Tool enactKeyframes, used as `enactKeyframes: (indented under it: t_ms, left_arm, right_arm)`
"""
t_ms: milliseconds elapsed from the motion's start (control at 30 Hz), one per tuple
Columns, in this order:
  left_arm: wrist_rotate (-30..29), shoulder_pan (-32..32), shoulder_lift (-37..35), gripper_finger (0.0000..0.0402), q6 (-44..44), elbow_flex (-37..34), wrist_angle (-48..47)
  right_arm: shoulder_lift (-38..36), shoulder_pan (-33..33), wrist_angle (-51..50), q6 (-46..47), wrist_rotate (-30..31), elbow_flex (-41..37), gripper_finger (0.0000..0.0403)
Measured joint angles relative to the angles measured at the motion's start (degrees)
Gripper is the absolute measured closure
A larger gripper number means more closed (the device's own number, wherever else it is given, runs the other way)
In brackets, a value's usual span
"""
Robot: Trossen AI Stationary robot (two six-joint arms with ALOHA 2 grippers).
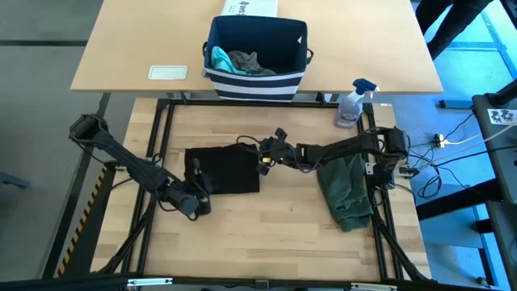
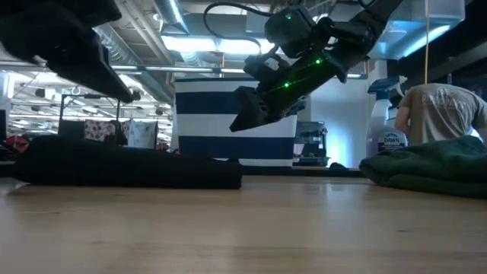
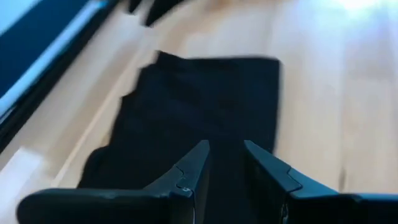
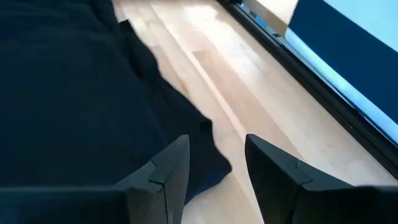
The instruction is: Fold Laundry from Bin
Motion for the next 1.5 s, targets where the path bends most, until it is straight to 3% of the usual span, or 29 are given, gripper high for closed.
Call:
enactKeyframes:
  t_ms: [200, 333, 567, 800, 1033, 1333, 1500]
  left_arm:
    - [8.6, 1.5, 2.0, 0.0311, 12.7, 0.0, 4.4]
    - [12.3, 3.7, 3.6, 0.0294, 15.9, 0.0, 4.4]
    - [12.2, 8.9, 4.0, 0.023, 27.3, 3.0, 4.8]
    - [17.0, 9.4, 7.3, 0.0157, 28.3, 4.8, 3.9]
    - [10.3, 5.7, 14.7, 0.0129, 28.2, 4.8, 5.1]
    - [8.9, 5.5, 21.6, 0.0126, 25.0, 4.8, 5.2]
    - [3.3, 5.8, 23.2, 0.0126, 23.3, 4.8, 4.1]
  right_arm:
    - [-1.4, 0.5, -0.5, -2.7, 0.1, 0.0, 0.0246]
    - [-2.9, 0.3, -0.7, -5.0, 0.5, 0.0, 0.0246]
    - [-4.2, 0.3, -0.6, -7.5, 0.5, 0.0, 0.0246]
    - [-4.4, 0.3, -0.6, -7.5, 0.5, 0.0, 0.0246]
    - [-4.3, 0.3, -0.7, -8.2, 0.5, 0.1, 0.0246]
    - [-4.3, 0.3, -1.0, -10.7, 1.2, 2.0, 0.0246]
    - [-4.3, 0.3, -1.0, -11.7, 1.8, 2.2, 0.0246]
